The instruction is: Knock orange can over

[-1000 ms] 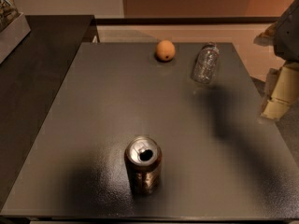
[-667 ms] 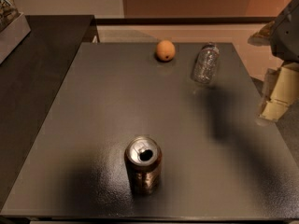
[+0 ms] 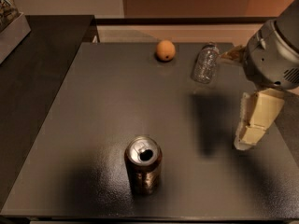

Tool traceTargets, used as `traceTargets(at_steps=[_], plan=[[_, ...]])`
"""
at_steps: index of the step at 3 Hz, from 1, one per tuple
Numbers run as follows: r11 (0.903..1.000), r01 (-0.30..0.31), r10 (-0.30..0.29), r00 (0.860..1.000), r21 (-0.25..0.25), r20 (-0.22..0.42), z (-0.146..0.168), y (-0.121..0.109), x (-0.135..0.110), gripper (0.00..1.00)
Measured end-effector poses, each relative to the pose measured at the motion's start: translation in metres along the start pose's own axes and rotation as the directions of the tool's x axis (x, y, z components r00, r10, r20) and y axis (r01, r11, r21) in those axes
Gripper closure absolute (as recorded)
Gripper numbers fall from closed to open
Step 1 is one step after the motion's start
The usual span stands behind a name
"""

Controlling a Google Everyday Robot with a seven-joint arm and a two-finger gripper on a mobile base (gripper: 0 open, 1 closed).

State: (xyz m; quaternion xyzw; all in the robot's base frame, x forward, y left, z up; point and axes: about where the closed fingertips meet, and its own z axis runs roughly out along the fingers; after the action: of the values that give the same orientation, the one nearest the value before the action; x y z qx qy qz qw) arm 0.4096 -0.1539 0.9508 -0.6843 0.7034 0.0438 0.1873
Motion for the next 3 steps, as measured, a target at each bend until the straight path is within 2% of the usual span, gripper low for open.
traceTargets(at_steps=[1, 2, 3], plan=[[0.9975, 0.043, -0.038, 0.995, -0.056, 0.088, 0.024, 0.023, -0.026, 0.00], [0.9919, 0.071, -0.052, 0.984, -0.106, 0.169, 0.045, 0.044, -0.052, 0.00], [0.9809, 0.100, -0.057, 0.967, -0.167, 0.247, 0.063, 0.063, -0.076, 0.00]])
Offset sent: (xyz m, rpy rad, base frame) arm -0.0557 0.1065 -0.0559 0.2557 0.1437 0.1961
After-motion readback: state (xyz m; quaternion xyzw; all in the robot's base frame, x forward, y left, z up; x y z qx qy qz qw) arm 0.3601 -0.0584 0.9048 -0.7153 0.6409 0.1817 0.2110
